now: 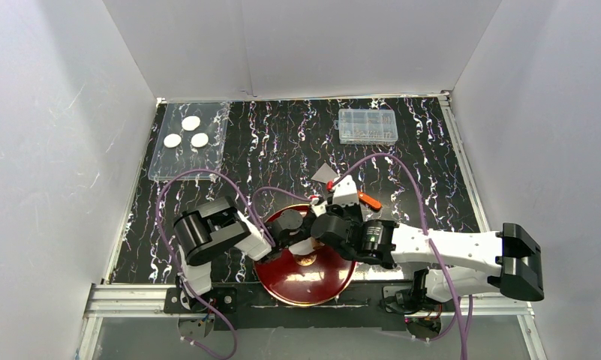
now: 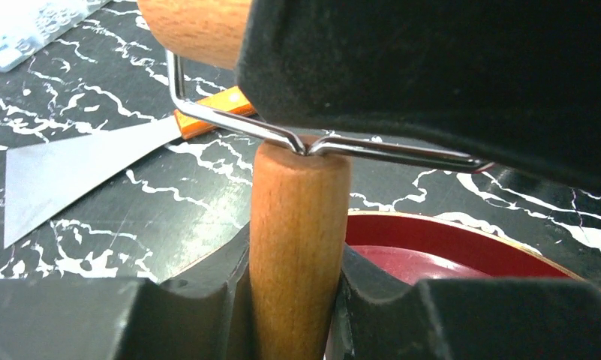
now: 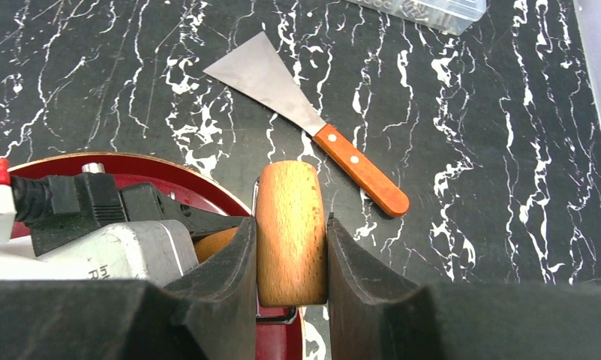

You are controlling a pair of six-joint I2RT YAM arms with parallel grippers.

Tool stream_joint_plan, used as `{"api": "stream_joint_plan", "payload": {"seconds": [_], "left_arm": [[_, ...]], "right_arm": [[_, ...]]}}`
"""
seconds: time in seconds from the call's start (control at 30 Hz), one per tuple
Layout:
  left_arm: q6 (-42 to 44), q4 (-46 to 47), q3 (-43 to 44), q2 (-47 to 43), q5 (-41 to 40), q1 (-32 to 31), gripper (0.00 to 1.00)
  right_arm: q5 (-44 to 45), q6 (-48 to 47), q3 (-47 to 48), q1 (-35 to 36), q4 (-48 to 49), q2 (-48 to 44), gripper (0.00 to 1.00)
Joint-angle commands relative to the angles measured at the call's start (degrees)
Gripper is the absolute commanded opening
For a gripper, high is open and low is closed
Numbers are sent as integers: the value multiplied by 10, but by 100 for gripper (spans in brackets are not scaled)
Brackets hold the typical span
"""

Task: Roll out the dumpling wrappers from the dough
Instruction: Flatten out the dough on the work surface.

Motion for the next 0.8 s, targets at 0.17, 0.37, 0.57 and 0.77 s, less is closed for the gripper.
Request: {"api": "stream_joint_plan", "payload": {"seconds": [0.17, 0.37, 0.57, 0.77], "left_arm": [[49, -132, 13, -59, -61, -20, 0], [75, -152, -5, -112, -59, -5, 0], [90, -153, -25, -142, -58, -5, 0], [74, -170, -25, -147, -55, -5, 0]], "right_arm": [[-259, -97, 47, 66, 141, 101, 1], [-264, -133, 75, 59, 159, 112, 1], [-277, -140, 95, 57, 161, 122, 1], [-278, -139, 105, 55, 148, 129, 1]]}}
